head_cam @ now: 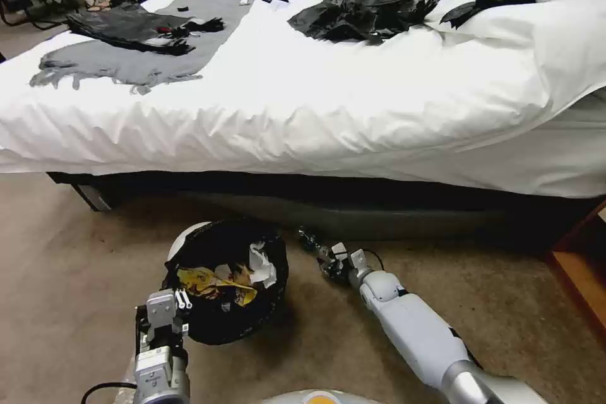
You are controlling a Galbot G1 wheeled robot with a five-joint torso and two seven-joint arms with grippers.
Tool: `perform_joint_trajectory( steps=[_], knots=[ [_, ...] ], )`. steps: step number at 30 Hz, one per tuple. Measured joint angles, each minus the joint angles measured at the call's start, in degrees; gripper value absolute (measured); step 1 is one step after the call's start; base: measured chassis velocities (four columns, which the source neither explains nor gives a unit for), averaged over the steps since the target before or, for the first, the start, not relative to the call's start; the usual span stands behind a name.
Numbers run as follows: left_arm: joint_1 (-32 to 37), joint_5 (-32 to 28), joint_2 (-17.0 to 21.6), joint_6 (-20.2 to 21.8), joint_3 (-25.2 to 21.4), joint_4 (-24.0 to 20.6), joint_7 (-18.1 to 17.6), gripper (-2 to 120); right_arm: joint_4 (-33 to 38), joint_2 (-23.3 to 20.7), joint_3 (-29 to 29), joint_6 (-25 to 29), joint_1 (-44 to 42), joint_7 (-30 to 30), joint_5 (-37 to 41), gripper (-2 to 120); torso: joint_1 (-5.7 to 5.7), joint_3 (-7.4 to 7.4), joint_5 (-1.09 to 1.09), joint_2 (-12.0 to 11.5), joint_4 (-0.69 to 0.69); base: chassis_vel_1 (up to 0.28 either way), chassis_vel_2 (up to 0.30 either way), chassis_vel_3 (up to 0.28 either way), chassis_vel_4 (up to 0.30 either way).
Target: Pick up the trash bin, then pick up the garbage from the floor and place it into the trash bin.
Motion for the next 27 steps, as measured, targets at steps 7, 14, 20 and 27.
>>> perform_joint_trajectory(
  steps=[7,14,20,27],
  knots=[
    [-0.14,-0.16,0.13,0.0,0.04,-0.01,-0.01,0,-0.62,0.36,0.5,0.28,0.01,-0.06,-0.38,29,0.0,-0.01,0.0,0.0,0.0,0.0,0.0,0.0,0.0],
    [-0.15,-0.18,0.13,0.0,0.09,-0.01,-0.02,0,-0.53,0.16,0.58,0.29,0.17,-0.18,-0.31,29,0.0,0.0,0.02,0.0,0.01,0.0,0.0,0.0,0.0],
    [-0.22,-0.11,0.06,0.04,0.21,-0.13,-0.02,0,0.2,-0.3,0.79,0.29,0.14,-0.19,-0.16,29,0.0,0.0,0.0,0.0,0.0,0.0,0.0,0.0,0.0],
    [-0.37,-0.11,0.08,0.2,0.24,-0.28,-0.02,0,2.3,-0.98,1.05,0.56,-0.82,0.22,0.11,29,0.0,0.0,0.0,-0.01,0.0,0.0,0.0,0.0,0.0]
  ],
)
